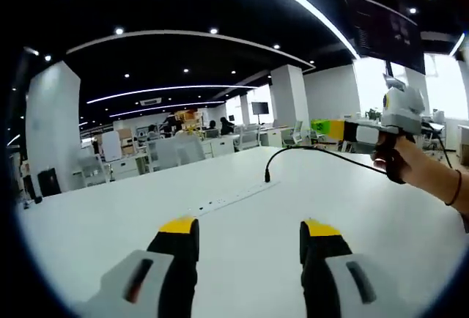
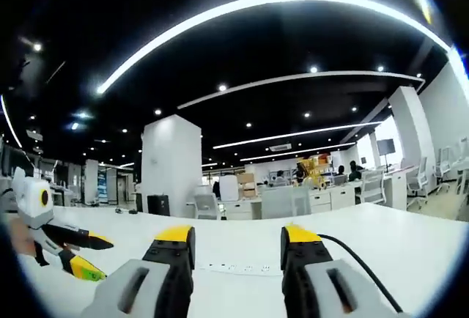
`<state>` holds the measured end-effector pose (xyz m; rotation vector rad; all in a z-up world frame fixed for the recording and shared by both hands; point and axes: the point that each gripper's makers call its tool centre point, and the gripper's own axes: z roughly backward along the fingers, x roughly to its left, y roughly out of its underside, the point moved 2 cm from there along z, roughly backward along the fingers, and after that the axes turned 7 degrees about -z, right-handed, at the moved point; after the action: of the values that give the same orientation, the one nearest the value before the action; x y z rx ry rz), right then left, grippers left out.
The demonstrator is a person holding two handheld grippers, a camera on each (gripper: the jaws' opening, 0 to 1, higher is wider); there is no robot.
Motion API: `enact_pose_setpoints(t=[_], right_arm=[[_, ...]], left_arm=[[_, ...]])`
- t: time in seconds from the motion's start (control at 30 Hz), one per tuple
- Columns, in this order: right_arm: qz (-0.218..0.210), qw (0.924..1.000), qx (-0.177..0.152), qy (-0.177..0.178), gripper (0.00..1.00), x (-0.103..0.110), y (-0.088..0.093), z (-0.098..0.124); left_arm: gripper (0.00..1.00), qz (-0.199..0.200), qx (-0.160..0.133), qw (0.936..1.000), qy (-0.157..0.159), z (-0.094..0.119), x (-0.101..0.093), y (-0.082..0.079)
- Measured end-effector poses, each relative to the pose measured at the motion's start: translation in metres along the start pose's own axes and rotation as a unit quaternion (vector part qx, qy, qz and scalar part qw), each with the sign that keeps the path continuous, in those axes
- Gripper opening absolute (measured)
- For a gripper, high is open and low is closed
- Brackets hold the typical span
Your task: Find the data cable on the table. Grasp the USB connector end of the cable and insert it into the USB port on the table
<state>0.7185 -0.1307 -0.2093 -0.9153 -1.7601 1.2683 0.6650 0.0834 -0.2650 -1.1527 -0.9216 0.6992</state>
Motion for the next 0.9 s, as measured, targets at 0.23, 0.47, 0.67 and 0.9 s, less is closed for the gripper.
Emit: enact_pose_setpoints(t=[0.23, 0.47, 0.67, 0.9], right_arm=[[0.007, 0.999, -0.04, 0.019, 0.49, 0.003, -0.014, 0.037], [0.024, 0.9958, -0.076, 0.046, 0.49, 0.002, -0.02, 0.073], [0.066, 0.9924, -0.08, 0.067, 0.49, -0.001, -0.016, 0.091], [0.075, 0.9903, -0.078, 0.087, 0.5, -0.005, -0.006, 0.1]], left_arm=[[0.56, -0.011, -0.012, 0.9985, -0.051, 0.022, 0.024, -0.001], [0.55, -0.015, -0.02, 0.9939, -0.108, 0.043, 0.047, 0.006], [0.55, -0.022, -0.008, 0.9884, -0.15, 0.06, 0.063, 0.022], [0.55, -0.049, 0.008, 0.9781, -0.202, 0.079, 0.076, 0.032]])
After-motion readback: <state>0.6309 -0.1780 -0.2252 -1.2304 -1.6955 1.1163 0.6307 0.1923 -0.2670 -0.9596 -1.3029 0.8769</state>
